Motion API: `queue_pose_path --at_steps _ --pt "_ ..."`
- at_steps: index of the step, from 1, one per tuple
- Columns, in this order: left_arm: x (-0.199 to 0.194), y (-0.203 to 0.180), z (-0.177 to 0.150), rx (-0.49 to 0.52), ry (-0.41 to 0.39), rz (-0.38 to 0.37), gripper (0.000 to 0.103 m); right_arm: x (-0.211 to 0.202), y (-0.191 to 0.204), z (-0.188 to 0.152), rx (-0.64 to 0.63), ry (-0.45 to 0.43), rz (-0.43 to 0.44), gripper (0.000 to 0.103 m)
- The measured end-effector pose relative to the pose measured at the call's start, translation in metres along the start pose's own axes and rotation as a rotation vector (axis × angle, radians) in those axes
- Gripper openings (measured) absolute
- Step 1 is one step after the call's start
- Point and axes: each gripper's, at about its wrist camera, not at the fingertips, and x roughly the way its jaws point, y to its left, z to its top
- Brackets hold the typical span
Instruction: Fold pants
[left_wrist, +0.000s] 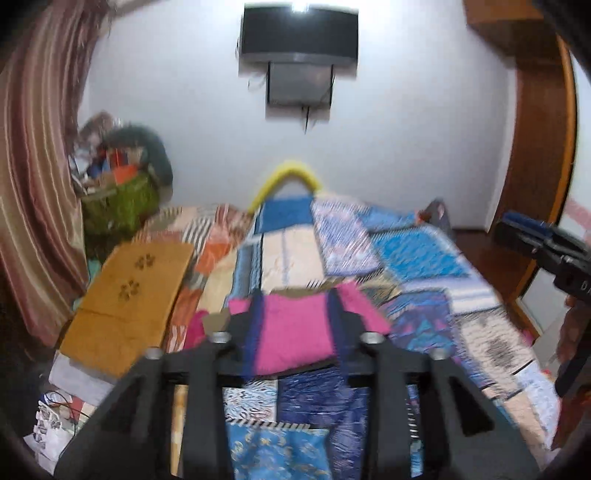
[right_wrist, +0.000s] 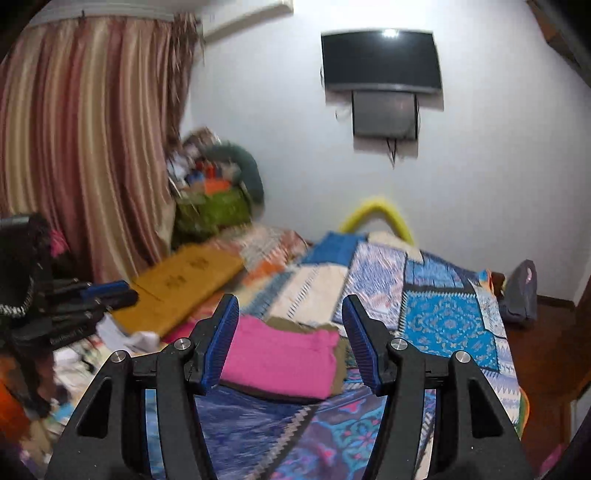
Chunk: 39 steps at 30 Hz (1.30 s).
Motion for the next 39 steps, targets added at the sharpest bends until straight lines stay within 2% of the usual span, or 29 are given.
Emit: queue_pose_path --at_steps 8,12,14,15,16,18,20,22,25,30,39 --pt "-0.124 -0.028 -0.004 -0.007 -0.178 -0.04 0.052 -0.084 0.035 -0.008 -0.015 -0.108 0.019 0.054" --pt "-0.169 -0.036 -0.013 -0.009 -0.254 -0.029 0.068 -0.11 0.049 -0.015 0.0 -0.154 0.03 0.056" --pt "-0.182 -0.04 -0.017 -0.003 -0.275 -0.026 0.069 -0.12 0.053 -0.018 0.005 -0.18 0.014 0.067" --pt "-0.188 -0.043 -0.02 0.001 -0.281 -0.025 0.074 -0.124 0.055 -0.021 0.007 -0.196 0.004 0.07" --pt "-0.191 -0.043 -0.021 0.002 -0.284 -0.02 0.081 -0.128 0.057 -0.023 0.007 -0.208 -0.003 0.074" --pt "-0.198 -0.046 -0.025 0.0 -0.3 -0.008 0.09 -0.131 0.056 -0.026 0.012 -0.219 -0.012 0.077" --pt "-0.202 -0.048 -0.029 -0.002 -0.308 -0.006 0.095 -0.133 0.058 -0.029 0.013 -0.226 -0.025 0.089" --pt "-0.205 -0.049 -0.033 0.0 -0.314 0.006 0.101 -0.134 0.06 -0.031 0.003 -0.237 -0.057 0.094" --pt "-0.207 -0.054 -0.038 0.016 -0.319 0.022 0.102 -0.135 0.061 -0.033 0.011 -0.242 -0.086 0.103" --pt "-0.205 -0.058 -0.044 0.016 -0.314 0.015 0.103 -0.138 0.061 -0.035 0.021 -0.237 -0.121 0.103" --pt "-0.2 -0.06 -0.045 0.033 -0.314 0.022 0.103 -0.15 0.063 -0.042 0.013 -0.246 -0.136 0.103"
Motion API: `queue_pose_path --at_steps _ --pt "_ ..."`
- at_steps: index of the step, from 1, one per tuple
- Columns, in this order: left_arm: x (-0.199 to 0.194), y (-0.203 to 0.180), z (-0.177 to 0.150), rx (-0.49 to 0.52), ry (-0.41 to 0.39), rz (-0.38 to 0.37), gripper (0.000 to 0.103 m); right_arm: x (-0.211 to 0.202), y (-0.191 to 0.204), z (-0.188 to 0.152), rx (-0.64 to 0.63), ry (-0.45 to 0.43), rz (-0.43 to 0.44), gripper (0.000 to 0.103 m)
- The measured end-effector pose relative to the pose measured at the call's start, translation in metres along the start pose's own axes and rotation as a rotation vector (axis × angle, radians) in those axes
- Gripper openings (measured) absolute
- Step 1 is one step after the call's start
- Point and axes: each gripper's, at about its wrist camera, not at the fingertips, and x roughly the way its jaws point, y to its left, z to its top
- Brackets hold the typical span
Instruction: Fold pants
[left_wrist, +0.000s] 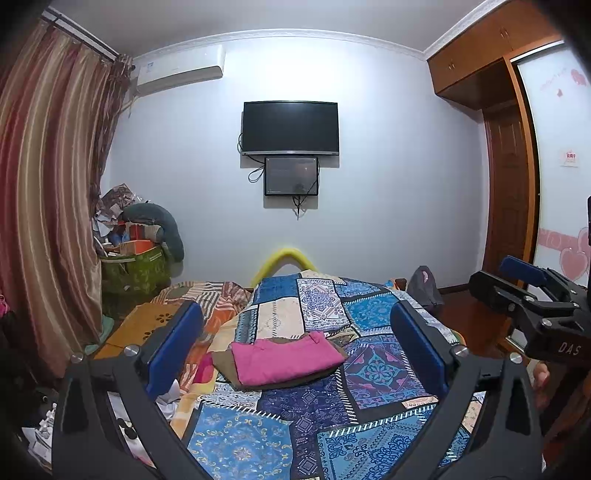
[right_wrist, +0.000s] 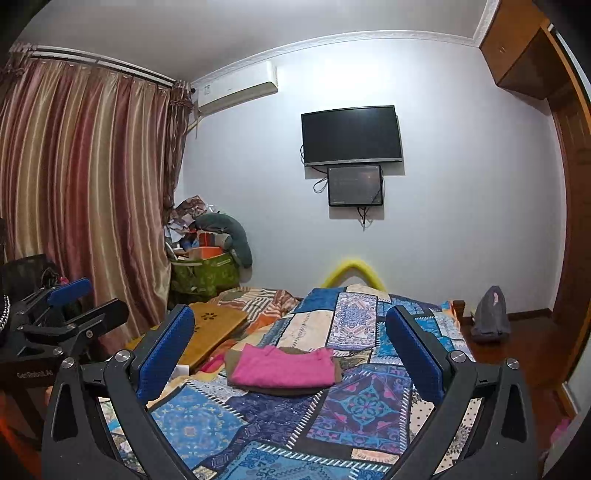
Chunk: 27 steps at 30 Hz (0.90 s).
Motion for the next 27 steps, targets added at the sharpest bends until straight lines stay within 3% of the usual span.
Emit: queue_pose_path --at_steps 27 --pt "0.0092 0.0029 -0.0103 -0.01 0.017 -0.018 0.103 -0.004 -0.0009 -0.0016 -0.017 0.017 -0.009 0.103"
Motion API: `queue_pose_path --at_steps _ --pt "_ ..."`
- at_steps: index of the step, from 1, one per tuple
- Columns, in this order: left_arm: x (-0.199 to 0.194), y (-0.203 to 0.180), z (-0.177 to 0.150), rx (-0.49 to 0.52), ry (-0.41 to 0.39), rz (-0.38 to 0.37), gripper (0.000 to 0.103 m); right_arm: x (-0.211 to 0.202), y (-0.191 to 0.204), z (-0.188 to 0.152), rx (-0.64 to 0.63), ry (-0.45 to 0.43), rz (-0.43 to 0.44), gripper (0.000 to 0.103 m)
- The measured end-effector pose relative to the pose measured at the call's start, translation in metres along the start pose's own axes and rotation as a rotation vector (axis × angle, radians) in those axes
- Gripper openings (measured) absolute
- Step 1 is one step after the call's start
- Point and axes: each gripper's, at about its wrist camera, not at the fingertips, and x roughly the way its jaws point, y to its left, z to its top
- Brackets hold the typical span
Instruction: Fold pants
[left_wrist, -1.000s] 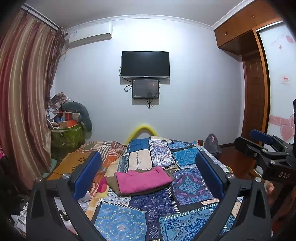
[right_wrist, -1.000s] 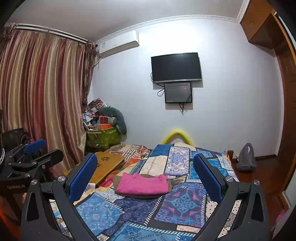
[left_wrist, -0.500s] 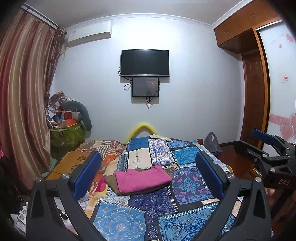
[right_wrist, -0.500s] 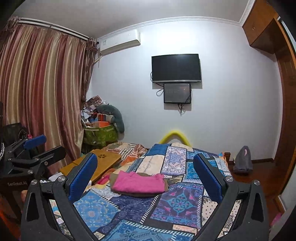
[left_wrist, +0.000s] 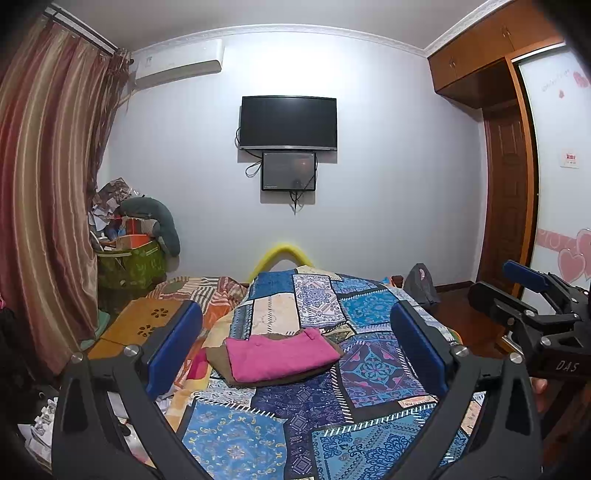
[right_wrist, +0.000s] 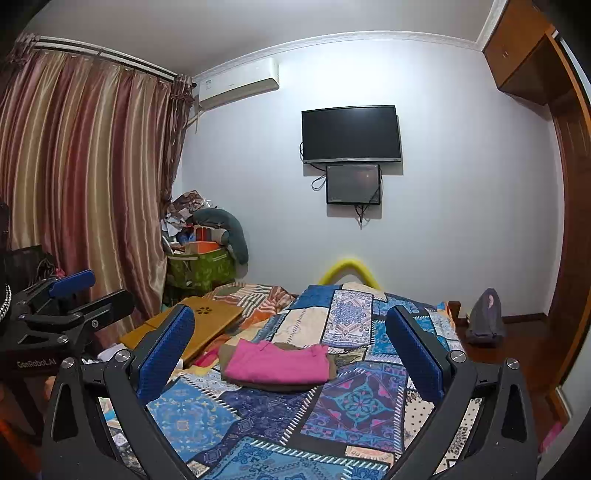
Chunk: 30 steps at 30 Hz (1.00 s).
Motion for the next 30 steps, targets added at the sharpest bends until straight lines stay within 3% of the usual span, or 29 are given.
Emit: queue_pose_path --at_steps 30 --pt "0.0011 -0.0037 -0.0009 -0.013 0.004 -0.009 0.103 -0.0002 0.0003 0.0013 0.016 -0.008 0.009 0.103"
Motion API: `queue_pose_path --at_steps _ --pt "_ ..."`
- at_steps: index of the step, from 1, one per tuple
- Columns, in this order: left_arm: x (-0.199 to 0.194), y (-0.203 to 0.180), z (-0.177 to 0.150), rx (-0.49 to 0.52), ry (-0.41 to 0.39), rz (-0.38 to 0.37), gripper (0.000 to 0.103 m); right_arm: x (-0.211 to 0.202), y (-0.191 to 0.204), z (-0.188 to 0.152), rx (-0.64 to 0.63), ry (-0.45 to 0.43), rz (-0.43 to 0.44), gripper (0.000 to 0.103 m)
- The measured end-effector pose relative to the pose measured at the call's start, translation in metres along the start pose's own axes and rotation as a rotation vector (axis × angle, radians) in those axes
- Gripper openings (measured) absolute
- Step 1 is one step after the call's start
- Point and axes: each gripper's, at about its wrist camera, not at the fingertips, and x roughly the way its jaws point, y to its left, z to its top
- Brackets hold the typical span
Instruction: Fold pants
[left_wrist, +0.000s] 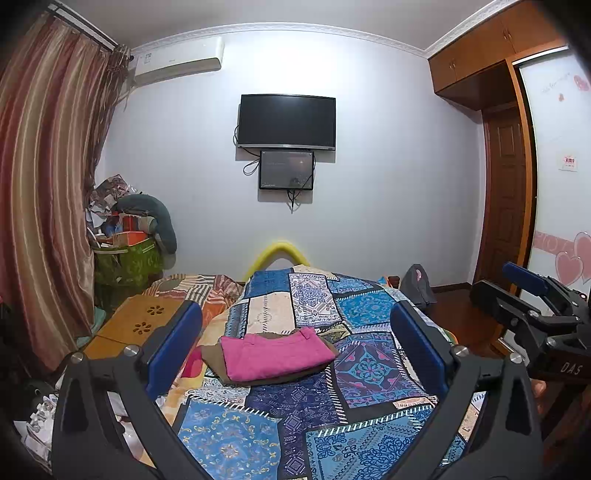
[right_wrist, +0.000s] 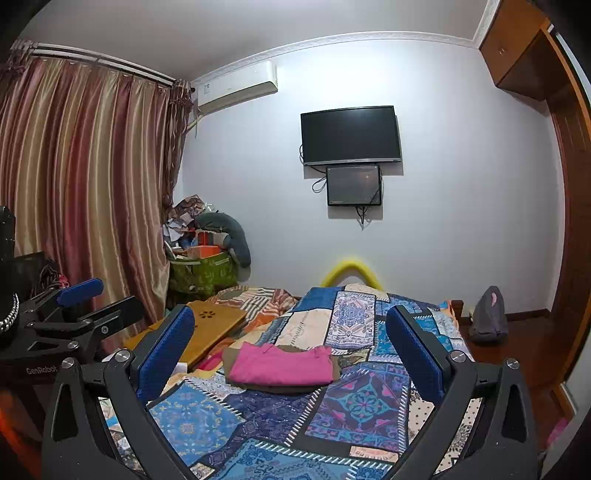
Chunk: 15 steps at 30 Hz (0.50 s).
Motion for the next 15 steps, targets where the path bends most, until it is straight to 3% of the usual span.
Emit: queue_pose_path --at_steps 15 --pt "0.0016 0.0011 0.0 -0.021 0.014 -0.013 0.103 0.0006 0.0014 -0.0011 0.008 0.001 0.002 0.103"
